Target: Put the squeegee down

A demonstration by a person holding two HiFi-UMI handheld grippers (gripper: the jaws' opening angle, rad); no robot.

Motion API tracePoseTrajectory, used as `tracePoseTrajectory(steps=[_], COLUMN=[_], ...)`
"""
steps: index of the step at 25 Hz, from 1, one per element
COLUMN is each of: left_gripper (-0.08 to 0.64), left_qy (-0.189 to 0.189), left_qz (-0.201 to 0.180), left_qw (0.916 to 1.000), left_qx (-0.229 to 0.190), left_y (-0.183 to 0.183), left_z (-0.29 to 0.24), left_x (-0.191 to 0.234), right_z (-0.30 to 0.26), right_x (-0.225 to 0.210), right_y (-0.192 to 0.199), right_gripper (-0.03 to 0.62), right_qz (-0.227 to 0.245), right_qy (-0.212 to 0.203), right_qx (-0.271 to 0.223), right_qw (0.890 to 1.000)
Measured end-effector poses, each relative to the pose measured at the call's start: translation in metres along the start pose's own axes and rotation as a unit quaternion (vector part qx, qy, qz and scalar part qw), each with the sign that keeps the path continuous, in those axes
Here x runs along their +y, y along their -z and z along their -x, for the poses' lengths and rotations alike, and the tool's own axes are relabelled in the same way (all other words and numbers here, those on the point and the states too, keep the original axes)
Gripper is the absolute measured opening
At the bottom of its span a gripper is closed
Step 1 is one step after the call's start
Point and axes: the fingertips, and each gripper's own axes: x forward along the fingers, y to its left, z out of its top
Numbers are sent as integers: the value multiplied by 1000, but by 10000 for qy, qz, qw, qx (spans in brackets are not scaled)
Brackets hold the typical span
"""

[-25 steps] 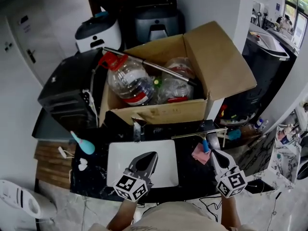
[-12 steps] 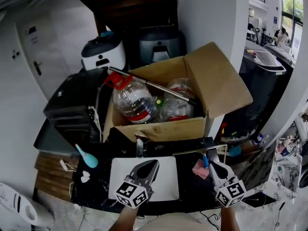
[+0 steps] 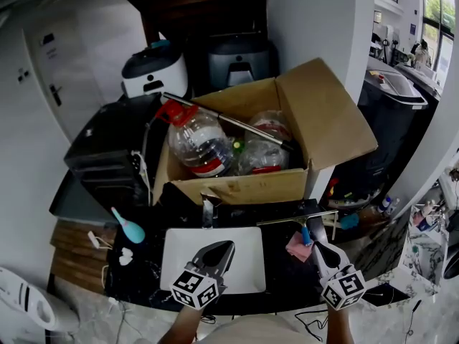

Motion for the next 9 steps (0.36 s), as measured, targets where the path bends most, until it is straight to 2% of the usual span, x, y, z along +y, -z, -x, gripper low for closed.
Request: tracePoseTrajectory(steps=[9], left_gripper=[17], left_qy=[-104], left_qz=[49], left_qw=[9999], left_qx=[-95], left_y=[2], left_z=[8], left_x=[7], right_z=[-8], right_x=[4], right_y=[-4], right_gripper=[2], right_qz=[228], right_qy=[23], right_qx=[50], right_qw=[9997])
